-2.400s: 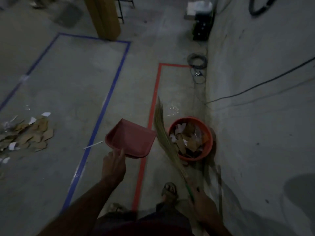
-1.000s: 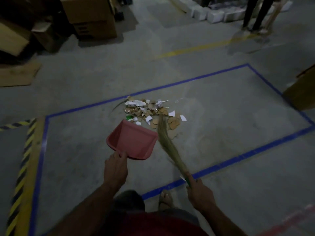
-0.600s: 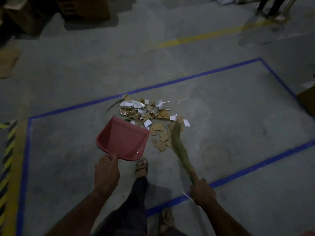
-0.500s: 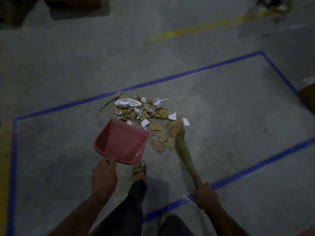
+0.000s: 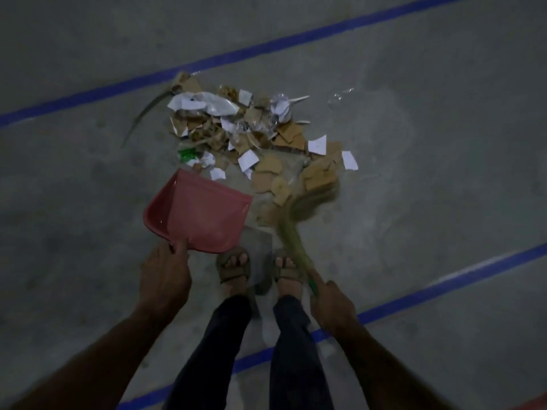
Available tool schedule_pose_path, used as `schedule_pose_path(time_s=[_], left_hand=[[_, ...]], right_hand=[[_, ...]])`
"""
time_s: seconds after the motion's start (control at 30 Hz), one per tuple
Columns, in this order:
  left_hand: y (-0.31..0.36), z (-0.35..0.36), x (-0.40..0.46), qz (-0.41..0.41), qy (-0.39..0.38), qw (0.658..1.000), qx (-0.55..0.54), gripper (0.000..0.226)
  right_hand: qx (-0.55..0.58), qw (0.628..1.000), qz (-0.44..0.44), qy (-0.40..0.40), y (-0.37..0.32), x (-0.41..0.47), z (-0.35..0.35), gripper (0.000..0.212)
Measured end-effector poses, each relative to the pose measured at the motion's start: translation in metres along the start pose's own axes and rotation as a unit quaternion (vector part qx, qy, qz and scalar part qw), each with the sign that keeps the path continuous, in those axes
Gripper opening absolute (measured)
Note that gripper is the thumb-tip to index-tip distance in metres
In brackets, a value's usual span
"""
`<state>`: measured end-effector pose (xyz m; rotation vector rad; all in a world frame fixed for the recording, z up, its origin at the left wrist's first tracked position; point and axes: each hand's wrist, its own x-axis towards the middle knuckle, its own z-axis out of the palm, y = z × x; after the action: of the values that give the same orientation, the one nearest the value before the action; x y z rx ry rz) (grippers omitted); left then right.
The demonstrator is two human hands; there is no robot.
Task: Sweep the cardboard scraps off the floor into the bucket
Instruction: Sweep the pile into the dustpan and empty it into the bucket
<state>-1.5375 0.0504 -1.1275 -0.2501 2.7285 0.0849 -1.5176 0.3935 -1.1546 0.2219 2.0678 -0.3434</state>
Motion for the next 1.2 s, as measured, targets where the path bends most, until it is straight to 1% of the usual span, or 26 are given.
schedule_pose_path(time_s=[0.13, 0.23, 0.3, 0.4, 0.47, 0.53, 0.57, 0.6, 0.67, 0.73, 0.8, 0.83, 0.87, 0.93, 1.03, 1.13, 1.2], left_hand=[[-0.005, 0.014, -0.004, -0.025, 0.002, 0.999, -0.02, 0.045], [-0.015, 0.013, -0.014, -0.061, -0.001, 0.998, -0.03, 0.048], [-0.023, 0.012, -0.023, -0.082, -0.008, 0.996, -0.042, 0.047], [-0.037, 0.007, -0.038, -0.114, -0.028, 0.992, -0.051, 0.047], [-0.045, 0.004, -0.047, -0.13, -0.032, 0.989, -0.063, 0.047], [-0.052, 0.005, -0.054, -0.135, -0.033, 0.988, -0.074, 0.046], [-0.055, 0.007, -0.057, -0.133, -0.034, 0.987, -0.078, 0.046], [-0.057, 0.01, -0.058, -0.129, -0.035, 0.988, -0.081, 0.046], [-0.061, 0.019, -0.058, -0.119, -0.031, 0.989, -0.081, 0.047], [-0.061, 0.028, -0.052, -0.114, -0.026, 0.99, -0.076, 0.05], [-0.058, 0.037, -0.046, -0.109, -0.02, 0.991, -0.076, 0.05], [-0.055, 0.04, -0.042, -0.105, -0.015, 0.991, -0.082, 0.049], [-0.053, 0.043, -0.039, -0.102, -0.01, 0.991, -0.087, 0.047], [-0.047, 0.045, -0.033, -0.102, -0.004, 0.99, -0.093, 0.043], [-0.044, 0.043, -0.03, -0.117, 0.003, 0.987, -0.106, 0.043], [-0.052, 0.04, -0.034, -0.132, 0.009, 0.984, -0.118, 0.046], [-0.062, 0.038, -0.041, -0.141, 0.016, 0.983, -0.119, 0.047]], right_hand=[[0.029, 0.998, -0.052, 0.031, -0.001, 0.002, 0.0, 0.06], [0.022, 0.995, -0.046, 0.085, 0.018, -0.025, -0.005, 0.062], [-0.013, 0.992, -0.051, 0.118, 0.036, -0.053, -0.009, 0.068], [-0.046, 0.991, -0.069, 0.102, 0.058, -0.091, -0.019, 0.083], [-0.056, 0.989, -0.094, 0.104, 0.067, -0.105, -0.023, 0.097], [-0.127, 0.981, -0.107, 0.098, 0.074, -0.101, -0.021, 0.108], [-0.164, 0.977, -0.11, 0.085, 0.075, -0.094, -0.022, 0.11], [-0.189, 0.974, -0.108, 0.066, 0.072, -0.083, -0.025, 0.105], [-0.24, 0.963, -0.112, 0.046, 0.057, -0.051, -0.038, 0.085], [-0.291, 0.952, -0.085, 0.03, 0.034, -0.014, -0.054, 0.075], [-0.319, 0.945, -0.041, 0.063, 0.013, 0.02, -0.069, 0.061], [-0.313, 0.946, -0.024, 0.079, 0.005, 0.032, -0.076, 0.053], [-0.295, 0.951, -0.011, 0.094, -0.001, 0.041, -0.081, 0.05], [-0.267, 0.957, -0.014, 0.114, -0.007, 0.05, -0.089, 0.056], [-0.225, 0.964, -0.063, 0.128, 0.0, 0.041, -0.093, 0.059], [-0.212, 0.963, -0.137, 0.099, 0.018, 0.014, -0.085, 0.071], [-0.195, 0.967, -0.155, 0.062, 0.019, -0.003, -0.076, 0.071]])
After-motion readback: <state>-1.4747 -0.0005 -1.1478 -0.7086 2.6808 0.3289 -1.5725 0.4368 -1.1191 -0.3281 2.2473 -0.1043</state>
